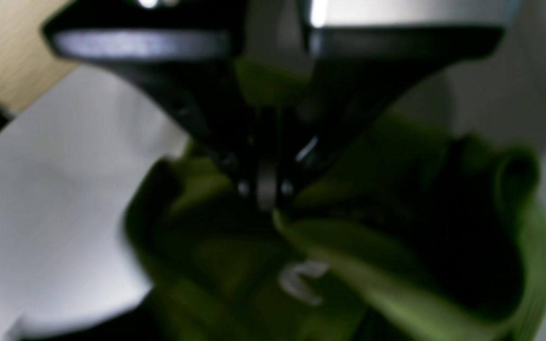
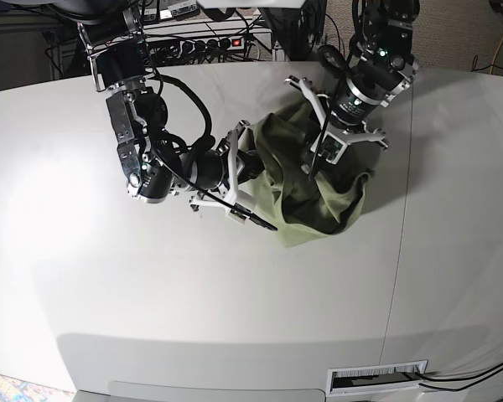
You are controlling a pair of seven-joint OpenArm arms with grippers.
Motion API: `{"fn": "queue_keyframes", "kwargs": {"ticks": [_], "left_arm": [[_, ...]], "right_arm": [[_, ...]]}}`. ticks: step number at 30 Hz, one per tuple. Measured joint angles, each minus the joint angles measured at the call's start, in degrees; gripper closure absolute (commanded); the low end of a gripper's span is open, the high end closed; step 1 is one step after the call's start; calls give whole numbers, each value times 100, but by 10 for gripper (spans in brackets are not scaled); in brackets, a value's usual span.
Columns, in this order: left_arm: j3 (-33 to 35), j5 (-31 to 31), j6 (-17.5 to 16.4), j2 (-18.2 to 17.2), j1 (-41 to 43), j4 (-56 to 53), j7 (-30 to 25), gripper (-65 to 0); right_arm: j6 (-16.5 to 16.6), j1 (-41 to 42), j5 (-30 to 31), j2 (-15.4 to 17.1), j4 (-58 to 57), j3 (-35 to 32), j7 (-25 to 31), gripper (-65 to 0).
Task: Fold the T-shirt properly
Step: 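Open the left gripper and raise it off the shirt bundle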
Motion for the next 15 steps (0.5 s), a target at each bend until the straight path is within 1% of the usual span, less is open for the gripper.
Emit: {"fn": "queue_keyframes", "kwargs": {"ticks": [4, 7, 9, 12, 15], "left_arm": [[-2, 730, 0, -2, 118, 0, -2, 0], [0, 772, 107, -192, 118, 2, -9, 0], [-2, 946, 160, -334, 111, 59, 72, 0], [-7, 962, 203, -527, 122, 345, 306, 0], [-7, 957, 361, -654, 190, 656, 319, 0]], "right_arm": [[0, 0, 2, 0, 0, 0, 0, -2], [0, 0, 2, 0, 0, 0, 0, -2], [0, 0, 0, 0, 0, 0, 0, -2], [0, 0, 2, 0, 0, 0, 2, -2], [0, 0, 0, 0, 0, 0, 4, -2]]}}
